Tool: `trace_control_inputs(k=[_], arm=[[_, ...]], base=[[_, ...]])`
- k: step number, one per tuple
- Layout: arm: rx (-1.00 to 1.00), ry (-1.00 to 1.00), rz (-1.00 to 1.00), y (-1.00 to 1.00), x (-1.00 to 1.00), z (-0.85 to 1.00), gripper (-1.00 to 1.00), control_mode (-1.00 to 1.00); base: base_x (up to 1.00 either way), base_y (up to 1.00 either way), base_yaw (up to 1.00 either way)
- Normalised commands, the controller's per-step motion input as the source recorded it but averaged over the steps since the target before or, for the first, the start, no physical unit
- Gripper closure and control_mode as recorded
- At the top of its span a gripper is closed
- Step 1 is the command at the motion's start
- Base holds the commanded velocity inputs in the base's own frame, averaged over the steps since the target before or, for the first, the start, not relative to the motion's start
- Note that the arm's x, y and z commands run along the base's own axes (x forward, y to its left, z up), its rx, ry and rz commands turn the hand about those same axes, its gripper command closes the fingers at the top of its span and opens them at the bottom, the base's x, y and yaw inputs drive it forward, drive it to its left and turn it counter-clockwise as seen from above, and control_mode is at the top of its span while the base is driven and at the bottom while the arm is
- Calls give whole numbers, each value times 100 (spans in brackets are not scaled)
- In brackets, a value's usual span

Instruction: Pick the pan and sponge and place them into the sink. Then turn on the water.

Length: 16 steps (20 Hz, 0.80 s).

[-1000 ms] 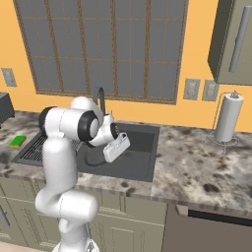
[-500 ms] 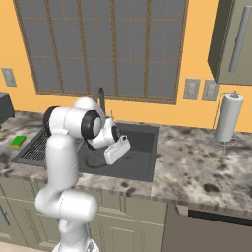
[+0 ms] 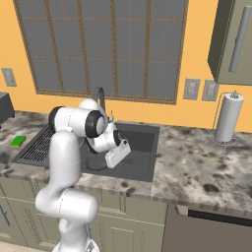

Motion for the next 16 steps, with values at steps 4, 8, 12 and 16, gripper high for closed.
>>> trace_control_inputs(k=[4, 8, 12, 16], arm=[[0, 0, 0, 0, 9, -24, 100, -100], [0, 0, 0, -3, 18, -12, 100, -100], [0, 1, 0, -3, 19, -14, 100, -100], [0, 0, 0, 0, 9, -29, 100, -100]], base=[[0, 0, 0], [0, 0, 0], [0, 0, 0], [0, 0, 0]])
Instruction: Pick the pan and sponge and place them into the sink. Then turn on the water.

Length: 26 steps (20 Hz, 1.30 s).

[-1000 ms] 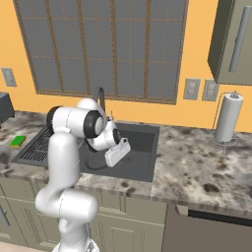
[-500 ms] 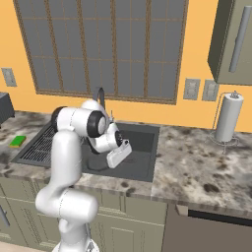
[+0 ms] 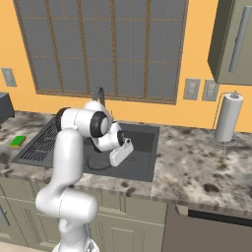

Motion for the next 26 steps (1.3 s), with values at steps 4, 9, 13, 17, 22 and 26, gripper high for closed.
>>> trace_control_inputs(k=[4, 9, 13, 17, 22, 26], arm=[[-1, 0, 0, 6, 2, -44, 100, -100], [-2, 0, 1, 4, 0, -50, 100, -100], [0, -2, 3, 0, 0, -53, 100, -100], [0, -8, 4, 0, -4, -51, 100, -100], [0, -7, 5, 2, -9, -61, -100, -100], [0, -7, 6, 0, -9, -47, -100, -100]], base=[[0, 0, 0], [0, 0, 0], [0, 0, 0], [0, 0, 0], [0, 0, 0], [0, 0, 0]])
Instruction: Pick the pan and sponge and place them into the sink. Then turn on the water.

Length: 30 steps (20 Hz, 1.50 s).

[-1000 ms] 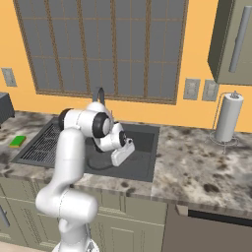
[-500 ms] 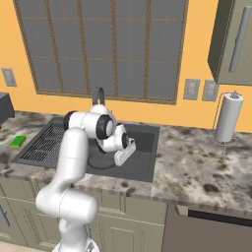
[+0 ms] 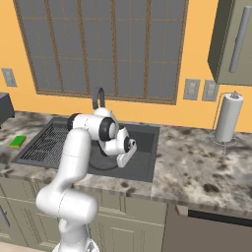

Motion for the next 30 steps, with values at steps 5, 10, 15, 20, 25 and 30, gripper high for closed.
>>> trace_control_inputs(k=[5, 10, 15, 20, 25, 30], arm=[[1, -10, 8, -5, -10, -22, -100, -100], [3, -10, 8, -2, -16, 31, -100, -100], [3, -8, 9, -1, -17, 29, -100, -100], [2, -9, 10, 0, -16, 39, -100, -100], [1, -9, 10, 0, -9, 45, -100, -100], [1, -4, 0, 1, -6, 50, -100, -100]], base=[[0, 0, 0], [0, 0, 0], [0, 0, 0], [0, 0, 0], [0, 0, 0], [0, 0, 0]])
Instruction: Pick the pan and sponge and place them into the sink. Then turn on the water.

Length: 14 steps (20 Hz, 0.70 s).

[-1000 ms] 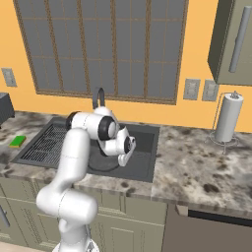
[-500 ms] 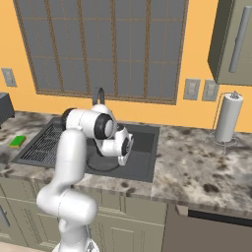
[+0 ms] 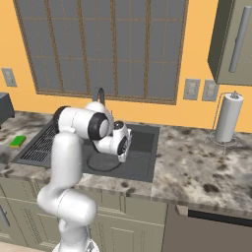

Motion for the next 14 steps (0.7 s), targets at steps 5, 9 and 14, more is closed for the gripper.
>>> trace_control_inputs(k=[5, 9, 14], arm=[[2, -1, -9, 0, -9, 40, -100, -100], [0, 0, -18, 2, -1, 30, -100, -100], [1, 0, -17, 2, -5, 38, -100, -100]], base=[[0, 0, 0], [0, 0, 0], [0, 0, 0]])
